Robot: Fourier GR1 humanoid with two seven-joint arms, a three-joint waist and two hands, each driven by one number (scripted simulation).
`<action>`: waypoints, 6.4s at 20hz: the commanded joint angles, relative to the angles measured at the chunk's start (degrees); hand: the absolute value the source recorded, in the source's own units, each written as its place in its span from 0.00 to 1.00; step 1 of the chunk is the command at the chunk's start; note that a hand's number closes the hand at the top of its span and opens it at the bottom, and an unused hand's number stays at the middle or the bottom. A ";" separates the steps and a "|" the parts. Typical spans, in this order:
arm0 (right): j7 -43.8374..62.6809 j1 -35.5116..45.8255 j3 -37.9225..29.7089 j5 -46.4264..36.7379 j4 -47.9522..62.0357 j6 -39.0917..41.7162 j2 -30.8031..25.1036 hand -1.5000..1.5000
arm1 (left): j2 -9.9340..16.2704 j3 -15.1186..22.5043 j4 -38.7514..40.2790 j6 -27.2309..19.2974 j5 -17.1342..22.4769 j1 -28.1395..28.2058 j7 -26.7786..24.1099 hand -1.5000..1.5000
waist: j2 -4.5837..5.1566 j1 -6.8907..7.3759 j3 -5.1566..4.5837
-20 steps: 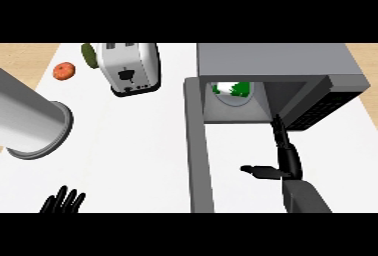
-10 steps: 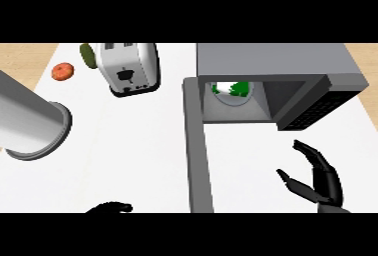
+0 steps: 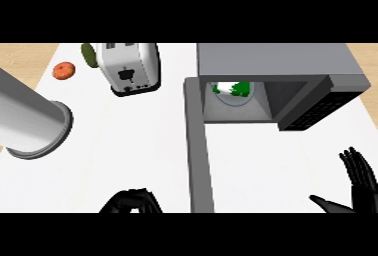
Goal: Pick up the milk, place it into the microwave and close the microwave
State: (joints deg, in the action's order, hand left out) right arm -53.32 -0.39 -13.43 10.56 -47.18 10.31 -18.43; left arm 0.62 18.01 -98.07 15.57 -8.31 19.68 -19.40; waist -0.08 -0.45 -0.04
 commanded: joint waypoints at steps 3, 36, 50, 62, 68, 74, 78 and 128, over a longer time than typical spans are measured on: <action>-4.43 -1.54 -2.30 0.38 4.02 4.02 -3.42 0.00 | -0.60 -1.15 12.29 -5.99 -1.02 -14.23 0.41 1.00 | 0.14 0.14 0.05; 4.11 -2.16 4.29 7.63 -15.55 13.24 -8.06 0.00 | -0.58 41.38 37.58 -34.33 25.39 -49.42 5.56 1.00 | 1.08 -7.63 -0.24; 10.41 2.84 7.25 9.55 -21.28 14.39 -11.29 0.00 | -0.54 37.82 42.21 -42.13 33.62 -66.12 4.97 1.00 | 2.68 -14.02 -0.22; 13.65 7.01 7.66 14.39 -24.65 18.21 -13.28 0.00 | -0.56 34.08 48.68 -45.21 39.85 -76.99 5.38 1.00 | 4.19 -19.28 0.13; 15.77 9.43 8.17 16.19 -25.58 19.84 -14.49 0.00 | -0.53 33.17 51.79 -46.01 42.21 -80.83 5.83 1.00 | 4.99 -21.14 0.23; 17.53 11.43 9.93 18.33 -27.18 23.11 -14.92 0.00 | -0.49 33.05 52.49 -47.64 43.94 -81.93 5.26 1.00 | 5.21 -21.84 0.34; 19.93 12.60 11.30 18.92 -28.27 24.58 -16.09 0.00 | -0.48 33.36 52.72 -48.33 44.98 -81.78 5.05 1.00 | 5.54 -21.94 0.26; 34.81 6.96 32.25 22.51 -59.23 30.82 -19.12 1.00 | -0.62 18.84 52.03 -49.70 70.55 -72.88 4.02 1.00 | 5.51 -20.39 -0.58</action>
State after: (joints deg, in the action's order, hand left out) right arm -18.24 8.30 17.61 32.73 -104.23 41.28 -38.32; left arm -0.10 44.19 -49.85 -35.77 57.24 -55.32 -14.60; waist 5.32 -22.54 -0.22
